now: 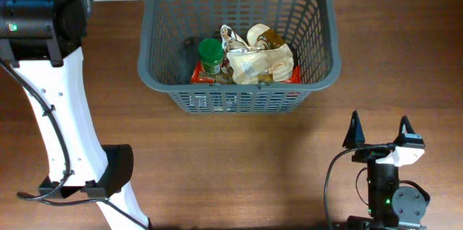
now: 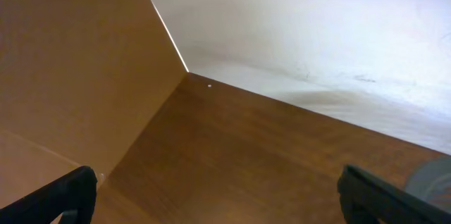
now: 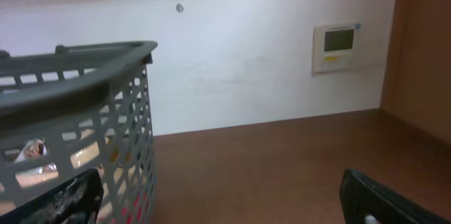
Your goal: Pack container
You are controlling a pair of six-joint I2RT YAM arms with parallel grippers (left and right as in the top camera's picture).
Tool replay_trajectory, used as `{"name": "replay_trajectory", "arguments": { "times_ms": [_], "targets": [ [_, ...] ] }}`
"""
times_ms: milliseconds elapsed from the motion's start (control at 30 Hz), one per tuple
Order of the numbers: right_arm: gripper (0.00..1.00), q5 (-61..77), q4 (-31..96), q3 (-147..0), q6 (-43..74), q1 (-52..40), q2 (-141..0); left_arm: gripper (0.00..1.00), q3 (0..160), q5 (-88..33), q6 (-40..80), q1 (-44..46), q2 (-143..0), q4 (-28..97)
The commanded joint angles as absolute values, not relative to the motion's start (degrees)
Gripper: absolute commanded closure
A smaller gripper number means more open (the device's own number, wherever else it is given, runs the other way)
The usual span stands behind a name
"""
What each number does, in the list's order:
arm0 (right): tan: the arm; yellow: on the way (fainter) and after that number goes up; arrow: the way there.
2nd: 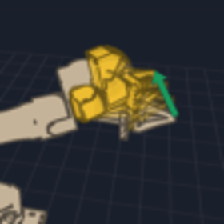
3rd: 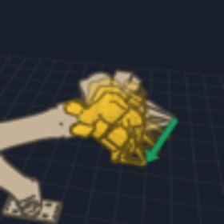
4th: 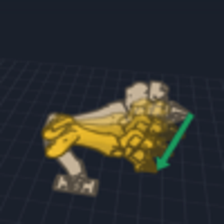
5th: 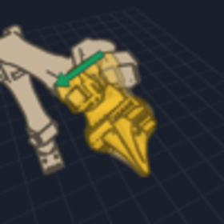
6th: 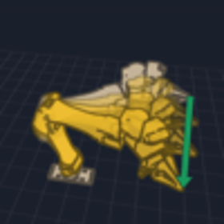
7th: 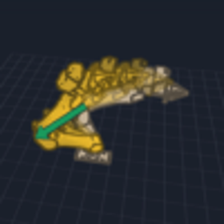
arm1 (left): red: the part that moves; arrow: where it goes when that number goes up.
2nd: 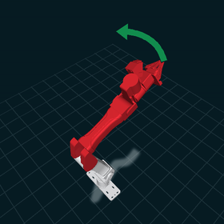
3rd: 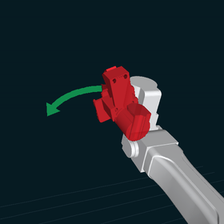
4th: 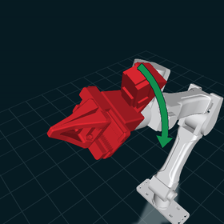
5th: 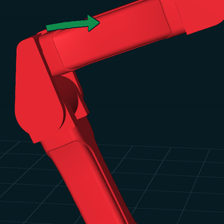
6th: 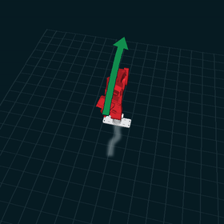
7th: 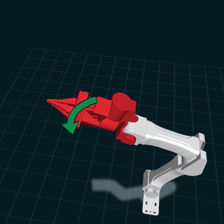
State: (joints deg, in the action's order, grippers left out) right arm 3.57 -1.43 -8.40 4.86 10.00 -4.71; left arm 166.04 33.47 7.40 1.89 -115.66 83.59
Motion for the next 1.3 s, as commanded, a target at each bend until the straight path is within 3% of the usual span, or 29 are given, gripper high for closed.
{"name": "replay_trajectory", "arguments": {
  "times_ms": [0, 900, 1267],
  "targets": [
    [0.01, 4.32, -0.47, -6.76, 3.4, 9.58, -2.26, 0.01, 166.56, 34.04, 8.14, 1.69, -115.26, 83.61],
    [0.01, 3.01, -0.69, -0.32, 4.71, 8.32, -0.19, 0.01, 166.56, 34.04, 8.14, 1.69, -115.26, 83.61],
    [0.01, -1.96, -0.23, -0.32, 4.73, -0.05, -0.19, 0.01, 166.56, 34.04, 8.14, 1.69, -115.26, 83.61]
  ]
}}
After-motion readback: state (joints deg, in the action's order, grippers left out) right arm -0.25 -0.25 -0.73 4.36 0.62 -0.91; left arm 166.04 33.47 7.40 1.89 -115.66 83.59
